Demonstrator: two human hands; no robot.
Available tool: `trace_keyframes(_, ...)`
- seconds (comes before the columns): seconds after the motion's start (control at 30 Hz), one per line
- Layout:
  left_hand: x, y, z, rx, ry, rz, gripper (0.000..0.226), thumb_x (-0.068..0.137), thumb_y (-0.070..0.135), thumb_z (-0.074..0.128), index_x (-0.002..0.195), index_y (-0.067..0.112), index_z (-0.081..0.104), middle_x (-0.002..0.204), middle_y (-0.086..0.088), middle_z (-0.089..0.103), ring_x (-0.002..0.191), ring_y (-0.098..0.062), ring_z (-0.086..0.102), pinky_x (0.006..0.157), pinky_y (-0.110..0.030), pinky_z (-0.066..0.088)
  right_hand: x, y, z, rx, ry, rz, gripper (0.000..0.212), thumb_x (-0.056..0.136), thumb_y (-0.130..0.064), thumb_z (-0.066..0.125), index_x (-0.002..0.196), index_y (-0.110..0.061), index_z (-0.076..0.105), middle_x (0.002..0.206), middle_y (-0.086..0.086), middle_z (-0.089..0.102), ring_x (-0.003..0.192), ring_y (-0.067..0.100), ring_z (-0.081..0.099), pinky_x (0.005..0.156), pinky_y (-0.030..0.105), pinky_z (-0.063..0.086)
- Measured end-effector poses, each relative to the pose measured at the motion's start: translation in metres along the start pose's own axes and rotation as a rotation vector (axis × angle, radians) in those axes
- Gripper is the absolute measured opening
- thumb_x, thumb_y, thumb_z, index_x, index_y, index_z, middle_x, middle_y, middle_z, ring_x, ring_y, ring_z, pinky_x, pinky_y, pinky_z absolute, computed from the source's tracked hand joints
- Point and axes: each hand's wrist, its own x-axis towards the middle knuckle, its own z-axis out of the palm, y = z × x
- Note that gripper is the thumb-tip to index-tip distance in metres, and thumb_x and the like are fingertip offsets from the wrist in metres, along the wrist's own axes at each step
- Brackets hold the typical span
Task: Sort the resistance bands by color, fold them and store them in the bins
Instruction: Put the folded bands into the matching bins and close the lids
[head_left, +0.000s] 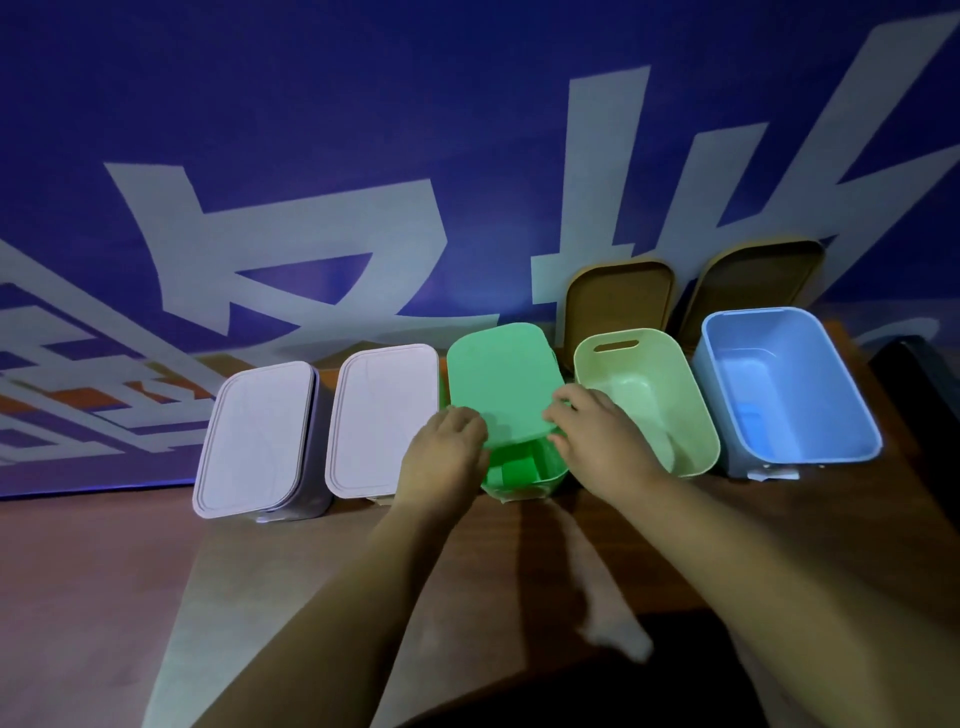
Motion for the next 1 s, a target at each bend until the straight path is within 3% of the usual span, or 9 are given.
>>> trace_keyframes(0.13, -0.009, 0.009, 0.006, 0.057, -0.046, 0.058, 0.020, 0.077, 0.012, 0.072, 0.089, 0.013, 0.056, 0.089, -0.008, 0.058, 0.078, -0.035, 0.057, 0.058, -0.040, 0.040, -0.014, -0.003, 0.006, -0.084, -0.016, -0.031, 0.025, 0.097, -0.018, 0.070, 0.122, -0.016, 0.069, 0.145, 0.007, 0.057, 0.131, 0.030, 0.057, 0.101, 0.041, 0.051)
trace_keyframes(0.3, -0.022, 0.016, 0.015, 0.132, -0.041, 0.100, 0.024, 0.078, 0.014, 0.068, 0.099, 0.016, 0.057, 0.094, -0.005, 0.058, 0.084, -0.032, 0.055, 0.060, -0.036, 0.032, -0.032, -0.001, 0.014, -0.120, -0.064, -0.039, 0.027, 0.099, -0.018, 0.067, 0.126, -0.015, 0.065, 0.147, 0.008, 0.053, 0.135, 0.032, 0.052, 0.110, 0.044, 0.047)
trace_keyframes(0.47, -0.028, 0.018, 0.018, 0.148, -0.100, 0.083, 0.024, 0.085, 0.018, 0.065, 0.108, 0.020, 0.058, 0.102, -0.001, 0.059, 0.093, -0.031, 0.058, 0.063, -0.038, 0.045, -0.037, -0.006, 0.018, -0.136, -0.075, -0.028, 0.030, 0.095, -0.014, 0.069, 0.125, -0.017, 0.064, 0.142, 0.007, 0.053, 0.130, 0.031, 0.052, 0.109, 0.043, 0.048)
trace_keyframes(0.6, -0.025, 0.018, 0.015, 0.147, -0.149, 0.078, 0.024, 0.089, 0.018, 0.061, 0.113, 0.020, 0.058, 0.108, -0.001, 0.059, 0.101, -0.031, 0.058, 0.067, -0.039, 0.047, -0.037, -0.008, 0.023, -0.155, -0.090, -0.020, 0.040, 0.090, -0.009, 0.073, 0.128, -0.017, 0.063, 0.141, 0.007, 0.054, 0.131, 0.031, 0.052, 0.109, 0.043, 0.049)
trace_keyframes(0.77, -0.028, 0.021, 0.012, 0.153, -0.198, 0.089, 0.024, 0.092, 0.018, 0.057, 0.116, 0.021, 0.055, 0.114, 0.000, 0.058, 0.107, -0.030, 0.055, 0.074, -0.041, 0.049, -0.042, -0.005, 0.030, -0.159, -0.094, -0.025, 0.036, 0.090, -0.011, 0.067, 0.125, -0.014, 0.063, 0.136, 0.008, 0.054, 0.124, 0.032, 0.055, 0.106, 0.043, 0.050)
trace_keyframes(1.0, -0.027, 0.023, 0.015, 0.138, -0.299, 0.108, 0.025, 0.095, 0.009, 0.052, 0.118, 0.019, 0.050, 0.118, -0.003, 0.053, 0.110, -0.031, 0.054, 0.084, -0.043, 0.055, -0.047, -0.009, 0.039, -0.143, -0.153, -0.020, 0.037, 0.090, -0.007, 0.066, 0.125, -0.018, 0.061, 0.135, 0.005, 0.052, 0.132, 0.030, 0.047, 0.109, 0.042, 0.049)
